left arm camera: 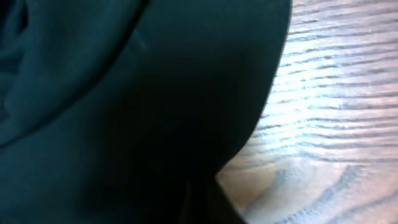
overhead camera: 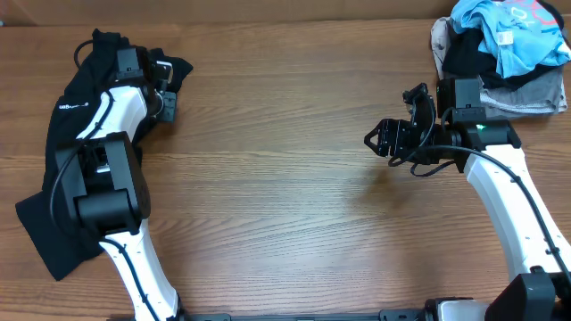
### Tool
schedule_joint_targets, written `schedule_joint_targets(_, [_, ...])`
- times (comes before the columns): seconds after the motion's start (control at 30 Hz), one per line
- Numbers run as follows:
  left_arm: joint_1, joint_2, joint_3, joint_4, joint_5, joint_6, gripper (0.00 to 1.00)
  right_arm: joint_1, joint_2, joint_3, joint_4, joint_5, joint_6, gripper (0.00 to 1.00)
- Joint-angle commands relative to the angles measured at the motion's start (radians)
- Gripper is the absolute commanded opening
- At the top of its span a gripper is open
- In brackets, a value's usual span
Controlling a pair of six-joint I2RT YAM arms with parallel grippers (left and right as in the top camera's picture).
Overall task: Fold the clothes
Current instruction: 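Reach the left gripper to the black shirt's top edge, then grasp the black shirt with the left gripper and drag it rightward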
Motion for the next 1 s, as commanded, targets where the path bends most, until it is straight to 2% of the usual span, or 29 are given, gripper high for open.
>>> schedule_joint_targets(0.0, [-0.011, 0.033, 0.012, 0.014, -0.020, -0.010, 0.04, 0.005, -0.005, 0.019, 0.004, 0.004, -0.003, 0.74])
schedule_joint_targets(0.2, [-0.086, 0.032, 0.012, 0.014, 0.041, -0.039, 0.04, 0.005, -0.005, 0.019, 0.005, 0.004, -0.003, 0.72])
schedule_joint_targets(0.33, [-0.198, 0.032, 0.014, 0.019, 0.099, -0.057, 0.04, 0.005, -0.005, 0.019, 0.013, 0.005, -0.003, 0.71])
schedule_joint_targets(0.47, [-0.325, 0.032, 0.033, 0.035, 0.115, -0.136, 0.04, 0.005, -0.005, 0.019, 0.013, 0.004, -0.003, 0.71])
schedule_joint_targets(0.63, [-0.458, 0.032, 0.114, 0.037, 0.193, -0.213, 0.04, 0.005, -0.005, 0.019, 0.012, 0.004, -0.003, 0.71])
schedule_joint_targets(0.77, [-0.527, 0.032, 0.234, -0.002, 0.198, -0.245, 0.05, 0.003, -0.005, 0.019, 0.013, 0.004, -0.002, 0.70])
schedule_joint_targets(0.83, [-0.541, 0.032, 0.308, -0.051, 0.188, -0.244, 0.13, 0.002, -0.005, 0.019, 0.013, 0.004, 0.001, 0.70])
schedule_joint_targets(0.97, [-0.523, 0.032, 0.468, -0.204, 0.181, -0.201, 0.45, 0.002, -0.005, 0.019, 0.012, 0.004, 0.001, 0.70])
